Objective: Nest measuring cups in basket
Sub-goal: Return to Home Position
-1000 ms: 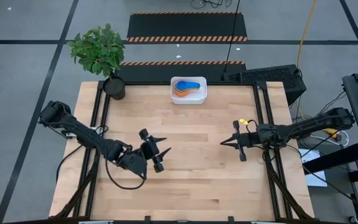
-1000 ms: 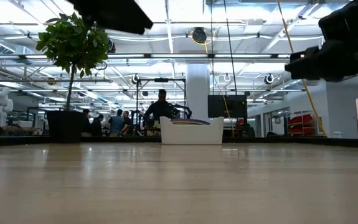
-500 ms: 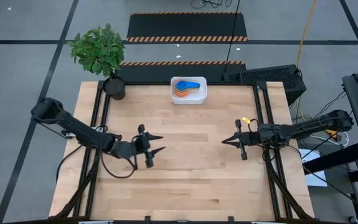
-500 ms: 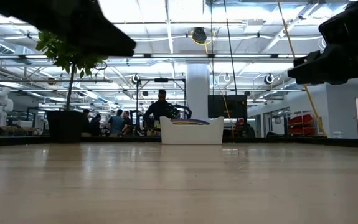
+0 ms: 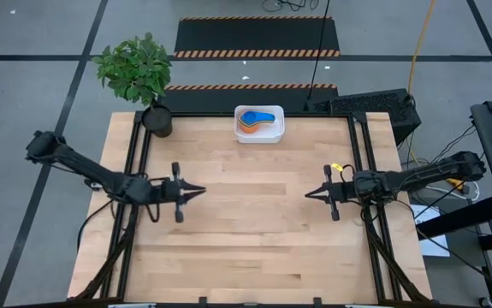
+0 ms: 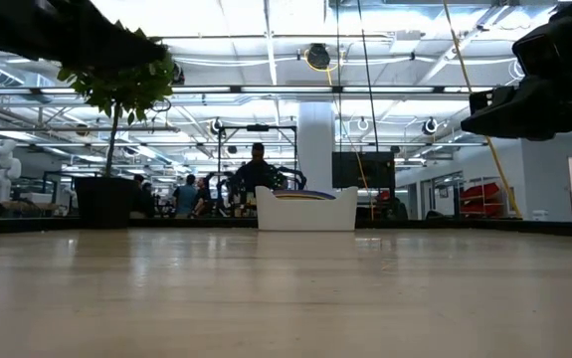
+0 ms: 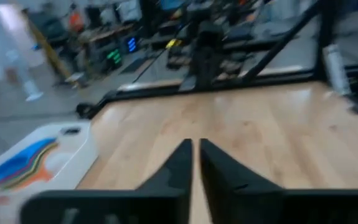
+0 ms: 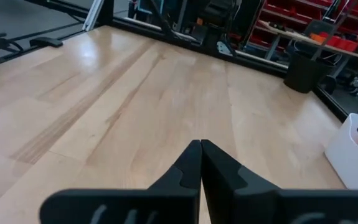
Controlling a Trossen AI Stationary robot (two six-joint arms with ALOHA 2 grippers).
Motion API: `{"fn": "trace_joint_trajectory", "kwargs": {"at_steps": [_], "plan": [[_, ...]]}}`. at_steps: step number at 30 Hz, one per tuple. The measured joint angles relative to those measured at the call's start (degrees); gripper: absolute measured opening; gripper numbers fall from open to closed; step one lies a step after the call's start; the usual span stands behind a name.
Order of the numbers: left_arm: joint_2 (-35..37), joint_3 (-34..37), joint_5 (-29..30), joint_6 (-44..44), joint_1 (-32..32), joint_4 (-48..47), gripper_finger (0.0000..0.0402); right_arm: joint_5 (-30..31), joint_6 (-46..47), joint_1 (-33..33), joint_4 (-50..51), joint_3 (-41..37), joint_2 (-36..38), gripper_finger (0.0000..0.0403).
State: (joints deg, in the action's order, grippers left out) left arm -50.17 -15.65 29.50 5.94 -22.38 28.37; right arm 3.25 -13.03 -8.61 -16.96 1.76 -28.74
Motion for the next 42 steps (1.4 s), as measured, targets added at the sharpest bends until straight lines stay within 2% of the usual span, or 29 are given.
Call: {"fn": "trace_joint_trajectory", "kwargs": {"at_steps": [2,8,14,17,25,32,42], "plan": [[3.15,1.15,-2.49,1.03,0.0,0.13,0.0011,-0.02,-0.41,0.35,-0.03,-0.02,0.46,0.0],[9.64,6.05,-4.46,1.2,1.43,2.41,0.0008,-0.09,-1.87,1.53,0.25,-0.04,3.03,0.0],[10.57,12.69,-11.08,-0.14,4.85,13.31,0.0008,-0.28,-2.68,1.54,1.28,-0.04,5.7,0.0],[10.6,14.92,-14.02,-0.03,6.19,15.91,0.0004,-0.28,-2.7,1.54,2.69,-0.07,6.47,0.0],[12.08,15.11,-17.36,2.16,8.6,13.24,0.0003,-0.28,-4.0,1.54,3.62,-0.07,9.07,0.0],[17.66,15.11,-17.49,-0.13,8.91,3.32,0.0003,-0.28,-5.67,1.54,4.75,-0.07,14.63,0.0],[24.29,15.09,-16.23,-0.46,8.93,-4.44,0.0007,-0.09,-6.26,1.54,9.59,-0.07,23.81,0.0]]}}
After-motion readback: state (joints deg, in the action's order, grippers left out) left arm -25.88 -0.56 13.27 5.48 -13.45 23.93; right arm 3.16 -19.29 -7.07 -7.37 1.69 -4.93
